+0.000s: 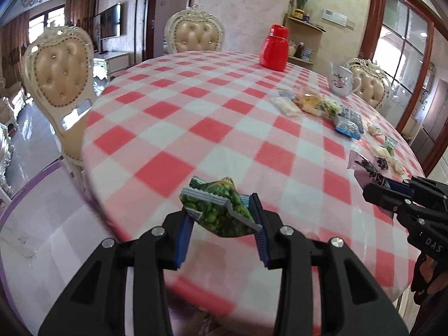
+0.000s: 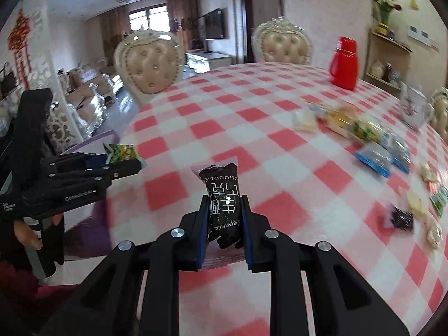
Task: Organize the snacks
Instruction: 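Carry both snacks to the purple-rimmed container and open both tools to drop them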
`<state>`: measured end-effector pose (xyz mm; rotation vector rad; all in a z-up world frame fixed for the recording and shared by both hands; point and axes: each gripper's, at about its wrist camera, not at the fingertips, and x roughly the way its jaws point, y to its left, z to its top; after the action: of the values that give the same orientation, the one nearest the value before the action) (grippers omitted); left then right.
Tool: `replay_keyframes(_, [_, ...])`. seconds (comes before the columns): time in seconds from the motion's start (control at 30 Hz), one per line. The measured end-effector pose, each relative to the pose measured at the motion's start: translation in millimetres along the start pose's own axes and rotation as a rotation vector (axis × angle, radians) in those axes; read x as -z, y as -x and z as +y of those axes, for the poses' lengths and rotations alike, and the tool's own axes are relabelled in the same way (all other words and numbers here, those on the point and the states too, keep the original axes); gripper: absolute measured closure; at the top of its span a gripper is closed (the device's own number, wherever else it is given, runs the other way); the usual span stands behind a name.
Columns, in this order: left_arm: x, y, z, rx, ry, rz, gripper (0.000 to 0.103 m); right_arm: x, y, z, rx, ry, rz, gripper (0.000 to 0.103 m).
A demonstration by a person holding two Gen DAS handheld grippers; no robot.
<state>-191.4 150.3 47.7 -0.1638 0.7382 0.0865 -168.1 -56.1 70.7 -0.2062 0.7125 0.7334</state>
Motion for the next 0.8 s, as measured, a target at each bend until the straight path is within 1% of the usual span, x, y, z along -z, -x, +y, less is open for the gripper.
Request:
replay_keyframes(0.17, [1,18,42,-0.054,0.028,-0.016,0.064,-10,-17,50,-0.06,0.074,0.019,0.082])
replay_keyframes(0.4, [-5,41,111,-0.16,0.109,-0.031,0.064,-13,-45,137,-0.157,0.235,0.072,0.082])
replay_keyframes(0.5, [-4,45,130,-0.197,0.112,-0.014,0.064,-13,-55,177,-0.206,0.317,0.094,0.082])
replay_keyframes(0.6, [-3,45,143,-0.224,0.121,0.009,0.063,-12,-63,203,-0.251,0.356,0.117,0.082])
replay_keyframes(0.63, [-2,45,148,-0.239,0.133,0.02,0.063,-10,-67,213,-0.28,0.367,0.133,0.081])
replay_keyframes(0.67, [-2,44,153,-0.254,0.145,0.03,0.059,-8,-70,222,-0.321,0.379,0.152,0.081])
replay_keyframes(0.7, [-2,44,160,-0.28,0.166,0.042,0.041,-7,-72,227,-0.345,0.383,0.159,0.078])
replay_keyframes(0.73, [-2,45,164,-0.31,0.187,0.044,0.029,-5,-73,233,-0.38,0.383,0.166,0.077])
replay_keyframes(0.77, [-2,49,169,-0.344,0.205,0.028,0.019,-4,-74,236,-0.403,0.382,0.171,0.073])
replay_keyframes(0.8, [-2,51,170,-0.357,0.211,0.019,0.019,-4,-73,236,-0.405,0.377,0.167,0.065])
